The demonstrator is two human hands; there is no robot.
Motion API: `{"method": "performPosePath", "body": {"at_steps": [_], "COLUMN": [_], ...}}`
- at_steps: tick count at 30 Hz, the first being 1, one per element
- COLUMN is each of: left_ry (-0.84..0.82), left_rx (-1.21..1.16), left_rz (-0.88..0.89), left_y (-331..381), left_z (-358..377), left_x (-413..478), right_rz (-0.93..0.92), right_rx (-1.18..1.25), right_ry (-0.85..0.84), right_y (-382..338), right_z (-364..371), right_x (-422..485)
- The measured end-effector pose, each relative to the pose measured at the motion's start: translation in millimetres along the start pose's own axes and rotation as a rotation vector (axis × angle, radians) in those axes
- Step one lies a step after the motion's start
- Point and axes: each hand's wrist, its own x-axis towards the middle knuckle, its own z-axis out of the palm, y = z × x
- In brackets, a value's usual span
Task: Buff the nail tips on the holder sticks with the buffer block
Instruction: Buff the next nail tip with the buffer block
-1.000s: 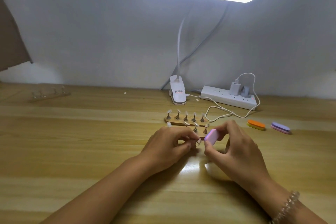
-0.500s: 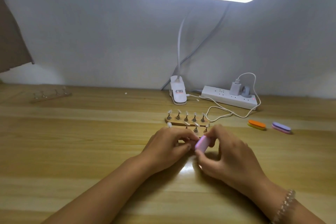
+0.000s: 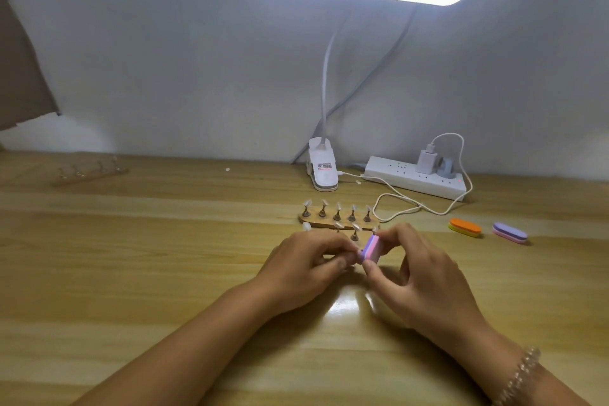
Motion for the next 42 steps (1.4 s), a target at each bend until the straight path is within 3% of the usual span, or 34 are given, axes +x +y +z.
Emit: {"method": "performPosePath", "body": {"at_steps": [3,8,12,17,22,26,30,35,39,42], "left_ry": [-0.024,-0.029,-0.023,-0.012,-0.036,-0.03,-0.016,-0.008,-0.008,-0.01], "left_rx": [0.023,0.03,0.054,0.049,0.049,0.02,0.013,-0.031,-0.007,-0.047], "left_rz": [-0.007,-0.027,-0.027,-0.019,-0.029,-0.033,-0.016,-0.016,-0.001,-0.018], "left_y": [1.5,2.8,3.4,2.7,3.7,3.3,3.4,5.1,3.6,4.4], "left_z": [-0.6,-1.8,-0.7,-0.8,-1.2,-1.3,-1.7,-2.7,-2.7,-2.9], "left_x": [-1.4,-0.3,-1.7,0.4,-1.2,-0.6,-1.0,0.2,0.2,0.5], "right_rz": [-0.08,0.015,-0.088,0.023,-0.094,0.025,-0.099,0.011,-0.109,-0.026], "right_rx": [-0.017,0.006,-0.068,0.004,-0.081,-0.019,-0.089,-0.046,-0.116,-0.033], "right_ry": [-0.054,0.002,-0.06,0.025,-0.052,0.037,-0.051,0.025,-0.048,-0.005], "right_y": [-5.1,-0.3,-6.7,-1.0,-7.6,-0.3,-7.7,0.0,-8.0,-2.5], "right_z": [-0.3,-0.5,-0.2,-0.9,-0.5,-0.3,0.4,0.5,1.5,0.0], "right_x": [-4.4,0.4,-6.1,1.6,-5.1,2.8,-5.0,1.6,-5.5,-0.6]}}
